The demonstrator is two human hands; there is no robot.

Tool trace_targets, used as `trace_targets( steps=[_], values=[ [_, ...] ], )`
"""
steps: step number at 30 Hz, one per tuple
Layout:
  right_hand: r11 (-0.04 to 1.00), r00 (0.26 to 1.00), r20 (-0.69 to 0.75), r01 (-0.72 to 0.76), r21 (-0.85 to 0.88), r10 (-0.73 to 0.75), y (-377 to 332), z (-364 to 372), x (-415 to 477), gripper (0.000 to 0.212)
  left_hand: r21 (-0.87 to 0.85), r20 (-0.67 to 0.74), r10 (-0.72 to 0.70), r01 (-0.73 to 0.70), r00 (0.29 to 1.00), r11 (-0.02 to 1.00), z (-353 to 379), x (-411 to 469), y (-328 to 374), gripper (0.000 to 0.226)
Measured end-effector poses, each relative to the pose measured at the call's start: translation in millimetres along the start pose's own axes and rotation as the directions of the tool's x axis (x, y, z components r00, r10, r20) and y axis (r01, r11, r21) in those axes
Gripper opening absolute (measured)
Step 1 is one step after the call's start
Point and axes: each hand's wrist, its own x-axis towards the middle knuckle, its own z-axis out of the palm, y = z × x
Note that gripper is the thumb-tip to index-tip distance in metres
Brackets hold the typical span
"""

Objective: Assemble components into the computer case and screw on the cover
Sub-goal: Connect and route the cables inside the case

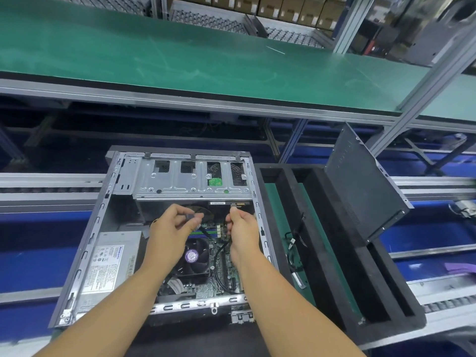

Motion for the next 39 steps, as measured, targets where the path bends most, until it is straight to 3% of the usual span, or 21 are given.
trace_targets(
  steps=[10,12,15,17,19,22,24,26,29,31,32,35,37,39],
  values=[
    [0.999,0.999,-0.037,-0.002,0.051,0.004,-1,5,-1,0.022,0.049,0.109,0.079,-0.085,0.991,0.995,3,-3,3,0.022],
    [1.0,0.999,-0.037,0.016,-0.007,-0.016,-4,4,-4,0.019,0.021,0.092,0.087,-0.09,0.992,0.996,1,-2,4,0.022],
    [0.965,0.997,-0.003,0.075,-0.25,-0.078,-4,4,-17,0.025,-0.08,0.015,0.064,-0.062,0.998,0.995,-3,-2,6,0.017],
    [0.849,0.981,-0.003,0.168,-0.501,-0.196,0,-1,-29,0.034,-0.134,-0.042,0.045,-0.05,0.998,0.99,-5,0,6,0.015],
    [0.636,0.92,0.111,0.344,-0.691,-0.377,3,-8,-44,0.031,-0.161,-0.065,0.029,-0.039,0.997,0.986,-5,2,5,0.014],
    [0.36,0.78,0.354,0.572,-0.737,-0.515,3,-19,-56,0.028,-0.164,-0.06,0.015,-0.024,0.998,0.986,-5,2,4,0.016],
    [0.233,0.687,0.468,0.669,-0.706,-0.556,0,-25,-57,0.034,-0.141,-0.075,0.02,-0.03,0.997,0.99,-5,2,5,0.018],
    [0.314,0.694,0.576,0.714,-0.625,-0.431,-4,-22,-57,0.043,-0.137,-0.093,0.027,-0.039,0.995,0.99,-6,2,6,0.02],
    [0.442,0.748,0.64,0.64,-0.629,-0.172,-6,-12,-63,0.052,-0.13,-0.098,0.018,-0.03,0.995,0.991,-6,2,3,0.026],
    [0.503,0.781,0.609,0.584,-0.637,-0.136,-9,-11,-65,0.046,-0.099,-0.077,0.002,-0.009,0.997,0.995,-6,2,1,0.031],
    [0.481,0.79,0.597,0.582,-0.655,-0.142,-10,-13,-64,0.04,-0.104,-0.045,-0.011,0.006,0.999,0.995,-5,3,0,0.031],
    [0.153,0.741,0.633,0.669,-0.728,-0.226,-18,-23,-67,0.018,-0.036,0.085,-0.015,0.018,0.996,0.999,-1,3,-7,0.026],
    [-0.034,0.703,0.644,0.667,-0.744,-0.301,-27,-26,-69,0.017,0.004,0.163,-0.036,0.036,0.986,0.999,1,5,-12,0.017],
    [-0.098,0.728,0.603,0.609,-0.787,-0.327,-36,-28,-72,0.021,0.011,0.221,-0.086,0.086,0.972,0.996,2,5,-15,0.014]
  ],
)
